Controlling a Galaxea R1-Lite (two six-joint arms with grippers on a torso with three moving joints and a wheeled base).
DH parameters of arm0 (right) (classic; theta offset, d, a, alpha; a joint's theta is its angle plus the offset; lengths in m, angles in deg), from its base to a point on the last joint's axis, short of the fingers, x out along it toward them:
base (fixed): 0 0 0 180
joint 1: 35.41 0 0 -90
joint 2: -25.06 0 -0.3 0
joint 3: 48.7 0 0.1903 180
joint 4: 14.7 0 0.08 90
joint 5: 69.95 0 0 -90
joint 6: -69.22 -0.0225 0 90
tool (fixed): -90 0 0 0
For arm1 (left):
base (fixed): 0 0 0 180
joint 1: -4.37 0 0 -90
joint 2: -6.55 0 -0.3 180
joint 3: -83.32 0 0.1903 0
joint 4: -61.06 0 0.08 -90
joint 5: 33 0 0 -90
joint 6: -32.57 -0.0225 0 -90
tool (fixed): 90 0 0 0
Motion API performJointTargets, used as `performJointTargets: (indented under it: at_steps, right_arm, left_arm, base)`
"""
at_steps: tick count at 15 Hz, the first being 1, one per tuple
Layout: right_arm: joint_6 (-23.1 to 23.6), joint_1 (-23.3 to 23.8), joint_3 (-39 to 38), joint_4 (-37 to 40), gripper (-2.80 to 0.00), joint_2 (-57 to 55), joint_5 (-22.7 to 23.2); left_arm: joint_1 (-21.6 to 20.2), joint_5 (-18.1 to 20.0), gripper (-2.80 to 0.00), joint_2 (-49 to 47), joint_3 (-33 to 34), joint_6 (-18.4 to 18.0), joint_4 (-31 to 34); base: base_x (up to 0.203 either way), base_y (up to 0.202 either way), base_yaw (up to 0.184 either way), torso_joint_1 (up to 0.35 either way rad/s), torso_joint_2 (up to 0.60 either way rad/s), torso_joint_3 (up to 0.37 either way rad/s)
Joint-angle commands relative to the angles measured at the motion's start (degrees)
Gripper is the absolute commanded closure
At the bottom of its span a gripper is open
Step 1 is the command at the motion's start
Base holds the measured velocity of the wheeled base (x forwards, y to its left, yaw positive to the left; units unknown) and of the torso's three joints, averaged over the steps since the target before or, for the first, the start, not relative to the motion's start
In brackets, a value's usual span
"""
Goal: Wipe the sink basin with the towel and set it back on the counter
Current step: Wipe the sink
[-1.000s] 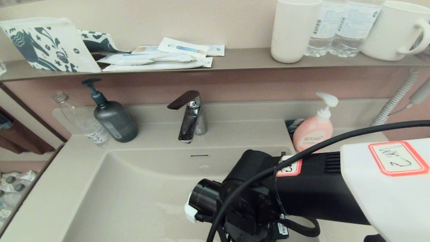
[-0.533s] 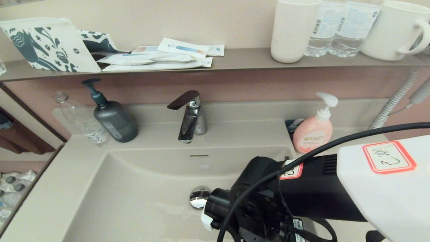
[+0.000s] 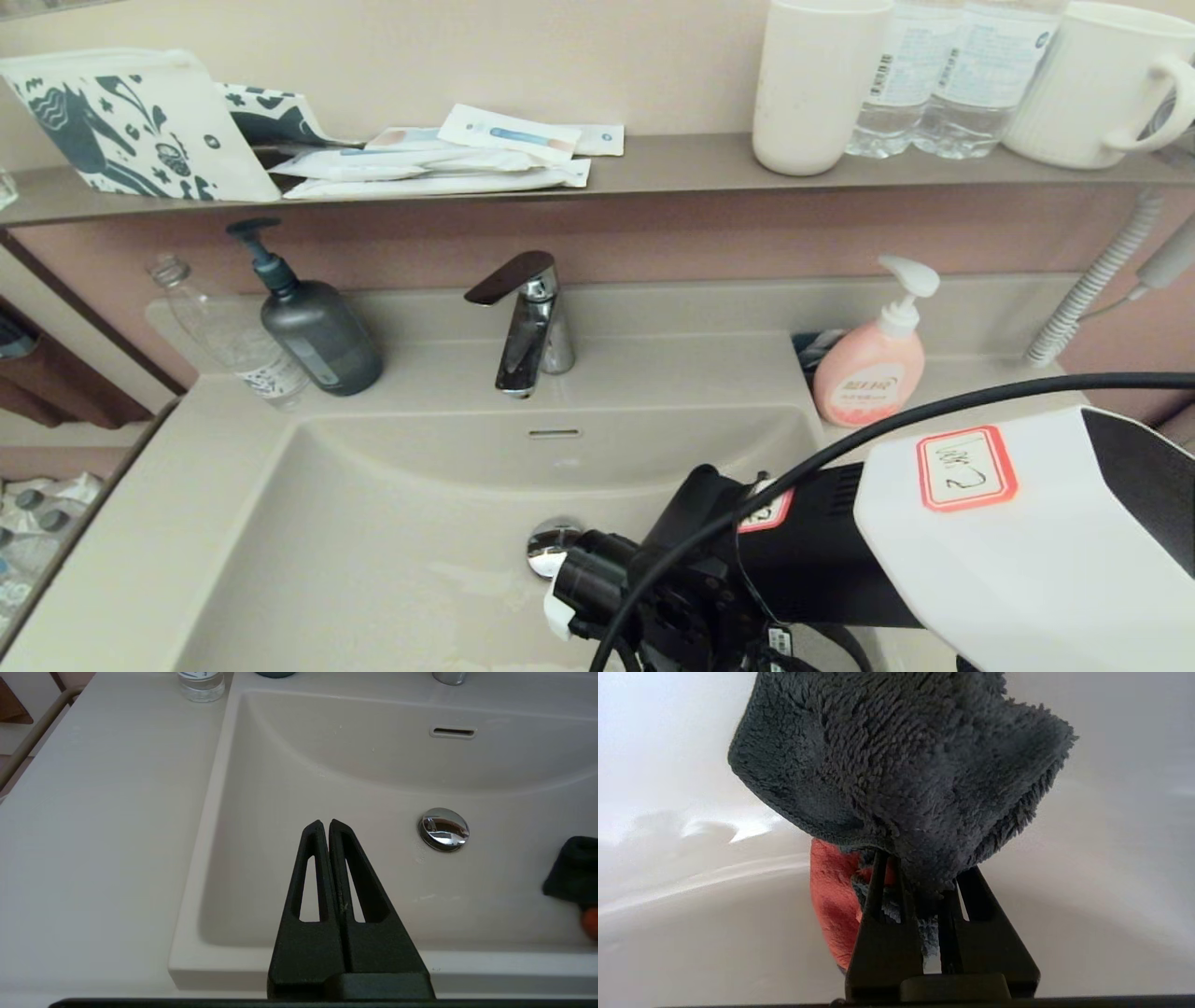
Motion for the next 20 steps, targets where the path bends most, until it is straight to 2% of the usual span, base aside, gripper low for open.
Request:
performJointTargets:
  at_steps: [1,7,18,20]
  right_arm:
    - [-0.3,-0.1,0.0,-1.1,0.00,-1.4,0.2]
    - [5.7,-0.7,1.3,-10.3,0.00,-5.0,1.2]
    - [6.4,-4.3,18.7,-10.6,0.00,-14.0,4.5]
    - [6.9,-4.5,20.0,-13.5,0.00,-14.2,5.5]
  left_arm:
    - [0.0,0.0,0.00,-0.1,0.0,0.0,0.0]
    - [0.0,0.0,0.00,-0.1,0.0,0.0,0.0]
    - [0.0,-0.1,0.00,-0.1,0.0,0.0,0.0]
    - [0.0,0.0,0.00,-0.1,0.0,0.1,0.0]
  base:
    - [0.000,0.000,0.000,0.000,0.00,0.000]
    - [0.000,0.000,0.000,0.000,0.00,0.000]
    - [0.000,0.000,0.000,0.000,0.00,0.000]
    - [0.000,0.000,0.000,0.000,0.00,0.000]
